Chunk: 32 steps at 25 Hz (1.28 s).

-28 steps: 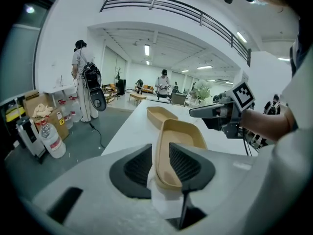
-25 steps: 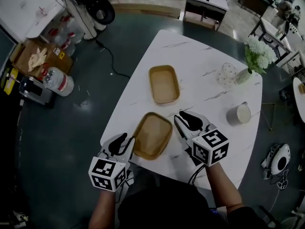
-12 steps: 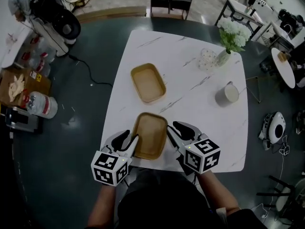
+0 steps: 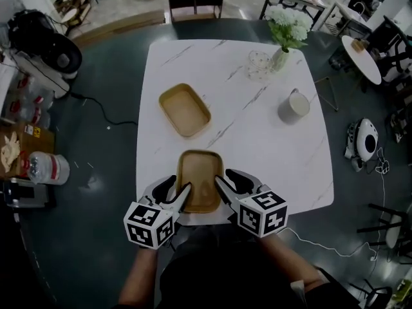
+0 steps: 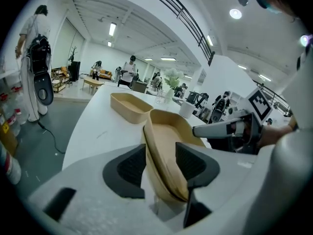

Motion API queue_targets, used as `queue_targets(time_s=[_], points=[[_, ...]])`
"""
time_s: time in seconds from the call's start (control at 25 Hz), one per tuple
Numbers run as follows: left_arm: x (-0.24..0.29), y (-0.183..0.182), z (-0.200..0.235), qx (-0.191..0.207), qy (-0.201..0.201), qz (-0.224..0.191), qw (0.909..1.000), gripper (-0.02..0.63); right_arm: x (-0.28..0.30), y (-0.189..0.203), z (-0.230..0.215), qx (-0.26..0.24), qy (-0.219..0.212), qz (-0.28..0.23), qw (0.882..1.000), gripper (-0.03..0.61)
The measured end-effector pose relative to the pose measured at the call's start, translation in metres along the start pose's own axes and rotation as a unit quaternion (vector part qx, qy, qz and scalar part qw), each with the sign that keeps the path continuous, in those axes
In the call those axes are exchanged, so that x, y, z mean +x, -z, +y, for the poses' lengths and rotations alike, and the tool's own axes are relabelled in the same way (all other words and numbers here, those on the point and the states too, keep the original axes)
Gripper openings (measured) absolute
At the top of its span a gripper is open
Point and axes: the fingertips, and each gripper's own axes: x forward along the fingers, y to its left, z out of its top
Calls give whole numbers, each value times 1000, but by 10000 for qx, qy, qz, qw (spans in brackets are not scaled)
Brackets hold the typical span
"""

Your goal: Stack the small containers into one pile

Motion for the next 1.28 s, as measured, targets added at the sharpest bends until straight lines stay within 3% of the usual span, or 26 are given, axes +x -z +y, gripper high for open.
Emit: queue_targets(time_s=[0.2,0.68,1.08,1.28], points=[[3,9,1,112,84,127,9998,201,6,14,1,36,476,9,9989,175],[15,26,-3,191,343,339,9987,201,19,36,-8,137,1159,70,9931,109],[15,27,-4,57,391,310,9987,199,23,41,-9,248,1122,142,9933,83],[16,22,-9,-82,335,259,9991,199,21,27,-18,368,1101,79,9932,39]])
